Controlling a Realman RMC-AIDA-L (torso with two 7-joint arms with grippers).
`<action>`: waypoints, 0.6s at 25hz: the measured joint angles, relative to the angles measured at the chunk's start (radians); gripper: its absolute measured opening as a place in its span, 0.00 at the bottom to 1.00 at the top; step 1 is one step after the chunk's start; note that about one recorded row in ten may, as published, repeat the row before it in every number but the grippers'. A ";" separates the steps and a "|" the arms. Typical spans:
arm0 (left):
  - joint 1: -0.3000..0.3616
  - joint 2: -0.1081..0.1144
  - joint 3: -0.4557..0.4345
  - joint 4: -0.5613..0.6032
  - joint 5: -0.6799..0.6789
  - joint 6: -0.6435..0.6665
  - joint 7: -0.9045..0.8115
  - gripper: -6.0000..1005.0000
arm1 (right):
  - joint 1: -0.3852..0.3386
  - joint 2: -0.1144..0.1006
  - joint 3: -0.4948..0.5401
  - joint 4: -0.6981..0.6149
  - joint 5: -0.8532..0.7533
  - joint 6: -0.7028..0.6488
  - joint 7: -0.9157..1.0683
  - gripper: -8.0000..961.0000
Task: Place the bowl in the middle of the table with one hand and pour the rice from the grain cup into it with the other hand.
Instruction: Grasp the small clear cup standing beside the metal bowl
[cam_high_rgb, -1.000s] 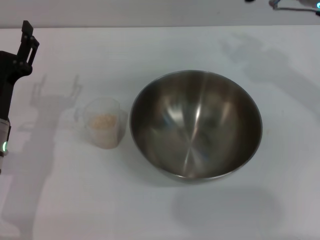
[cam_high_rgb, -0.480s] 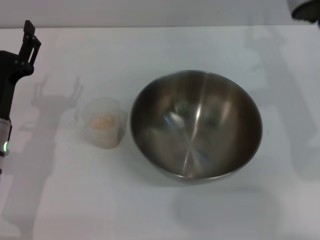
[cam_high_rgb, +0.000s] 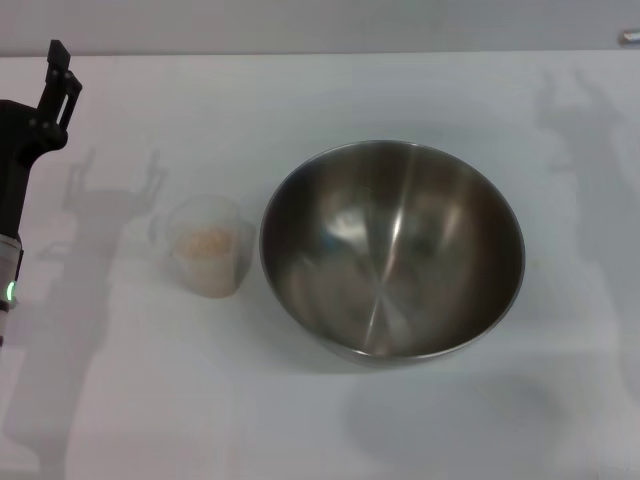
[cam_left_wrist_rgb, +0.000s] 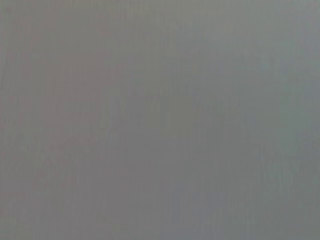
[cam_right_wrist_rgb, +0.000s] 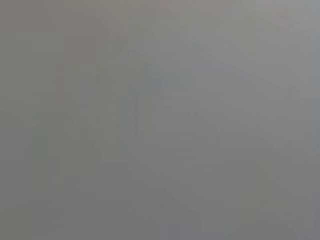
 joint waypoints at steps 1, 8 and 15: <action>0.000 0.000 0.000 0.000 0.000 0.000 0.000 0.81 | 0.003 -0.001 -0.001 0.043 0.000 -0.017 0.056 0.40; 0.016 0.000 0.025 -0.007 0.006 0.009 0.000 0.81 | -0.001 0.000 -0.001 0.324 -0.078 -0.148 0.397 0.40; 0.042 0.000 0.048 -0.009 0.006 0.001 0.000 0.81 | -0.002 0.000 -0.005 0.430 -0.116 -0.157 0.419 0.40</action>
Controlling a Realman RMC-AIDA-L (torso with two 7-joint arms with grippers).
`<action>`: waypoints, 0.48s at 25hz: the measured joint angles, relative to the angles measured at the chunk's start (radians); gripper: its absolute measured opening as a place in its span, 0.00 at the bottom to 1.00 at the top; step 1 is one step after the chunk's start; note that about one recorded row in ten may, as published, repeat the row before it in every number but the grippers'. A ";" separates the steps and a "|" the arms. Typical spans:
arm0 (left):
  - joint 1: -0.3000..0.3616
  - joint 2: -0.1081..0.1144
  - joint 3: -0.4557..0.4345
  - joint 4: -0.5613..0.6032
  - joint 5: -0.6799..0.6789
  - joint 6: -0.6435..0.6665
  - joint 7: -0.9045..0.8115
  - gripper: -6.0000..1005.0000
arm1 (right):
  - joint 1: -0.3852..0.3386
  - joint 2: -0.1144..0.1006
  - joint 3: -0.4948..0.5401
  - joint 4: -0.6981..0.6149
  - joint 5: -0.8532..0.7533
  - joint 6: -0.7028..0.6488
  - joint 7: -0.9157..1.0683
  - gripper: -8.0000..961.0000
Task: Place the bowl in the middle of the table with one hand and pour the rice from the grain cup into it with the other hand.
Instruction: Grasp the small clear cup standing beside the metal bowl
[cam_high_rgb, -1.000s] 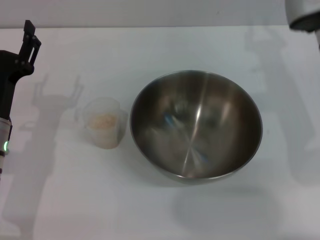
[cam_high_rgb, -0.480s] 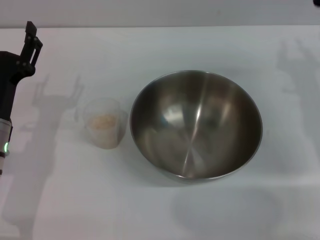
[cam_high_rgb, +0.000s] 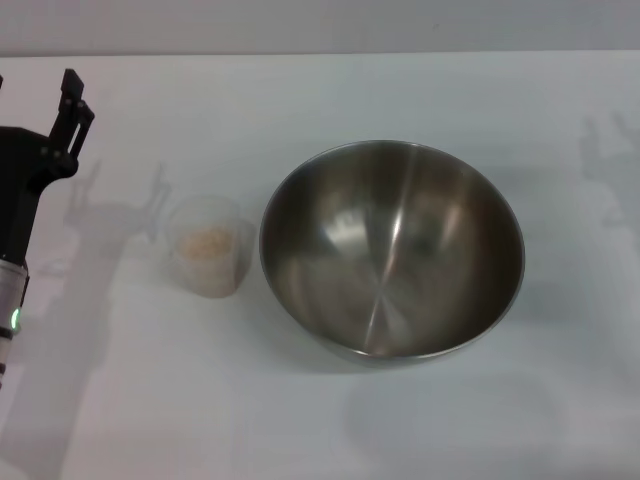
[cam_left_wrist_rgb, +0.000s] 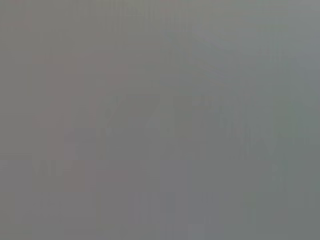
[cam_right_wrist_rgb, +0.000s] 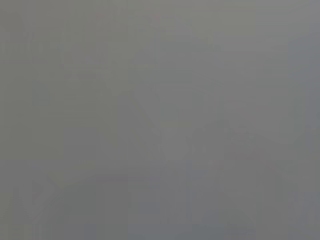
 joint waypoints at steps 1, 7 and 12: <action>0.002 0.000 0.000 0.000 0.000 -0.001 0.000 0.81 | 0.001 0.000 0.002 0.004 -0.002 0.000 -0.001 0.40; 0.026 0.000 0.001 -0.008 0.000 -0.003 -0.014 0.81 | 0.018 -0.006 0.006 0.019 -0.003 0.014 -0.001 0.40; 0.024 0.000 0.004 -0.009 0.000 -0.010 -0.012 0.81 | 0.032 -0.007 0.005 0.018 -0.003 0.055 -0.011 0.40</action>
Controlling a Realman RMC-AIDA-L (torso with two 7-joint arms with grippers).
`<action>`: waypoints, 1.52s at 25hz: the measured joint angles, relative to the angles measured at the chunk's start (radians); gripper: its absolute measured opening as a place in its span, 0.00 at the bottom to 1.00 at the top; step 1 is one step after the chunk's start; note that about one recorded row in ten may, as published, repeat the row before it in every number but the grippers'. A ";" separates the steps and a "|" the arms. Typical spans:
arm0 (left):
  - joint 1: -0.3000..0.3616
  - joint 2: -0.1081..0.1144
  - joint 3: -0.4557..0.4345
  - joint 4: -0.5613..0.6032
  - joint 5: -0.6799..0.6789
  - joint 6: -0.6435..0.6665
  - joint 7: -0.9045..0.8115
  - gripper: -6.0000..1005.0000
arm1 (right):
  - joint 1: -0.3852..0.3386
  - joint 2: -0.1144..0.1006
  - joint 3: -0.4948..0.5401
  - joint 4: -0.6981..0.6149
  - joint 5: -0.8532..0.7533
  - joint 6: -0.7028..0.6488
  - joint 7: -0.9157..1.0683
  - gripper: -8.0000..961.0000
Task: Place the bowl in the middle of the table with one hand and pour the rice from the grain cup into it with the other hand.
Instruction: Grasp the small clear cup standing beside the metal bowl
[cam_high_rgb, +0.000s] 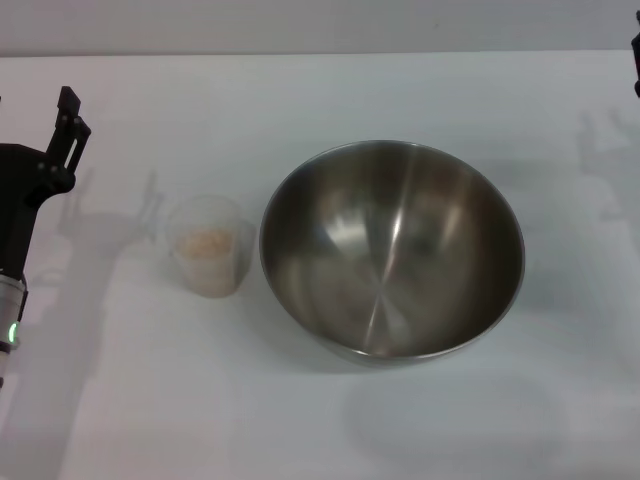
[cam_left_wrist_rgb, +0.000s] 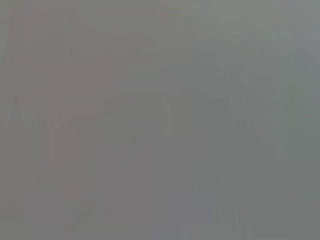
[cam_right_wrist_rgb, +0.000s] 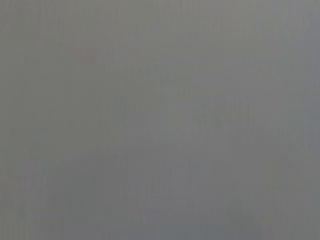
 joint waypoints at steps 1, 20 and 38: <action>0.000 0.000 0.000 0.000 0.000 -0.001 0.002 0.81 | 0.002 0.000 0.000 -0.002 0.000 0.009 -0.004 0.40; 0.079 0.000 0.158 0.035 0.002 0.003 0.009 0.81 | 0.068 -0.015 0.002 0.015 -0.009 0.151 -0.019 0.40; 0.115 0.000 0.261 0.025 0.001 -0.115 0.012 0.81 | 0.137 -0.021 0.046 0.025 -0.003 0.213 -0.037 0.41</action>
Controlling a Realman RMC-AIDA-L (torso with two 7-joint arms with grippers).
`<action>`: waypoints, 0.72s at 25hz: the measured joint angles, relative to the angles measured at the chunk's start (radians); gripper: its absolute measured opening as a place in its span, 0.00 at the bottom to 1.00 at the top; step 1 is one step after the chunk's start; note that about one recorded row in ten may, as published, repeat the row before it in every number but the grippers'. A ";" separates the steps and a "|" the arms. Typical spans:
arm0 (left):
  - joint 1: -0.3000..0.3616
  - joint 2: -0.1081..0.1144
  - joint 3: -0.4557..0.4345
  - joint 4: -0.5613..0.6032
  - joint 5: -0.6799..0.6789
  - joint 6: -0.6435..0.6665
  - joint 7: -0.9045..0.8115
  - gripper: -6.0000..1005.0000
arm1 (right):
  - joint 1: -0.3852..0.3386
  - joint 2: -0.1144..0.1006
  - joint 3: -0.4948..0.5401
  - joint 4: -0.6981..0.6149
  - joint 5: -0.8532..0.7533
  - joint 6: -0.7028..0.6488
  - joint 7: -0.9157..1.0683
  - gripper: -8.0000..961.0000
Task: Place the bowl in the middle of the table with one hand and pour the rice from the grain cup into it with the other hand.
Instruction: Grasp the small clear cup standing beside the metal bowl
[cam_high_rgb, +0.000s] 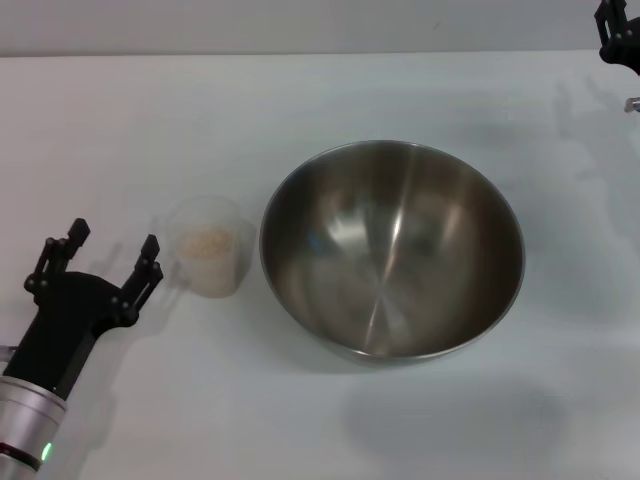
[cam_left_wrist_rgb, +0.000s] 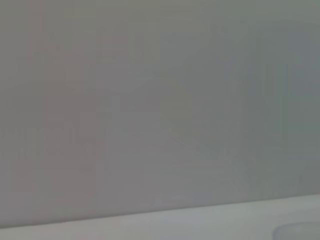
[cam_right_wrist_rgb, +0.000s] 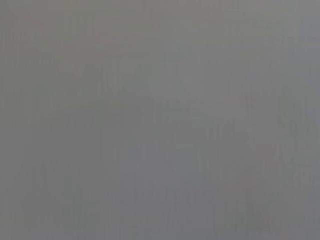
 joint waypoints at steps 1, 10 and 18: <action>0.000 0.000 0.003 0.000 0.000 -0.005 0.000 0.81 | 0.001 0.000 0.000 0.000 0.000 0.000 -0.002 0.41; -0.011 0.000 0.006 0.006 0.000 -0.060 0.002 0.81 | 0.000 0.006 0.000 -0.005 0.001 0.002 -0.025 0.41; -0.032 0.002 0.000 0.028 -0.007 -0.071 0.002 0.81 | -0.006 0.008 0.000 -0.006 0.001 0.003 -0.025 0.41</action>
